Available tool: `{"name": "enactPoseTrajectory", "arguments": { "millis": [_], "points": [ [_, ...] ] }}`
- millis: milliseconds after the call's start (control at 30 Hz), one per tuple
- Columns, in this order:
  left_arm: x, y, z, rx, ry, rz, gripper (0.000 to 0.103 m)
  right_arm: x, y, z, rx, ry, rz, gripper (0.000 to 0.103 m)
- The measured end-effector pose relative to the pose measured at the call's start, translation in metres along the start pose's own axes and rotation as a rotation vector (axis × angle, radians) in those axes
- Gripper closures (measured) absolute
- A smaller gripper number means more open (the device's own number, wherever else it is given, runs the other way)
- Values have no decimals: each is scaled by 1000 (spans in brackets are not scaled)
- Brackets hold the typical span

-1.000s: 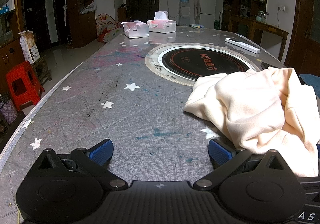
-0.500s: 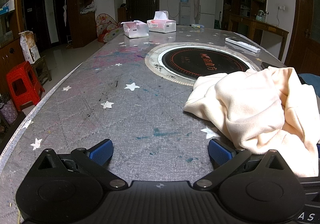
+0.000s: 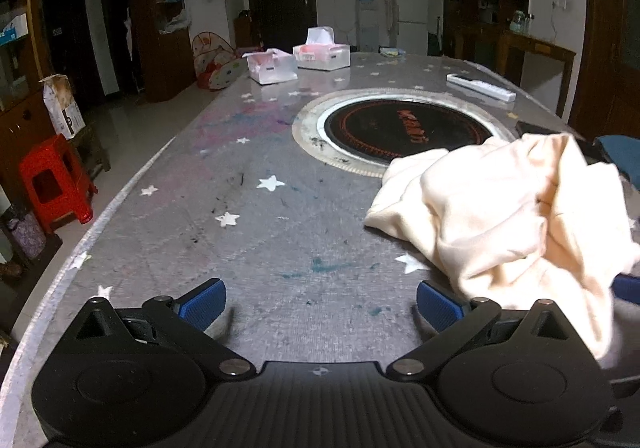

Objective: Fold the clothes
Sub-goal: 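Approach the crumpled cream sweatshirt with both grippers open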

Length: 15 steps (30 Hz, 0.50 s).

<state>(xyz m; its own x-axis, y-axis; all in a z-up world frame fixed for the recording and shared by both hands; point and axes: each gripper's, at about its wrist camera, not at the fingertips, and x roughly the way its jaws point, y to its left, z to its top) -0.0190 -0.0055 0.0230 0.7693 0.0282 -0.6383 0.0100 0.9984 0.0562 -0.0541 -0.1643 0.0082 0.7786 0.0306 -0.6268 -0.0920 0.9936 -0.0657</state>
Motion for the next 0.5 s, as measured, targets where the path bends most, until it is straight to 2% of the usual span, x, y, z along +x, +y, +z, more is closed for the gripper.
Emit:
{"name": "enactPoseTrajectory", "arguments": {
  "millis": [167,333,500],
  "points": [
    [-26,3,-5,-19,-6,-9,0,-29,-3,-4,0,-47,53,0],
    [-63,0,-15,-24,-22,-45,0,-71,-12,-14,18,-148,80,0],
    [-98,-7,-26,0,-42,-44,0,-97,-23,-23,30,-133,86,0]
  ]
}}
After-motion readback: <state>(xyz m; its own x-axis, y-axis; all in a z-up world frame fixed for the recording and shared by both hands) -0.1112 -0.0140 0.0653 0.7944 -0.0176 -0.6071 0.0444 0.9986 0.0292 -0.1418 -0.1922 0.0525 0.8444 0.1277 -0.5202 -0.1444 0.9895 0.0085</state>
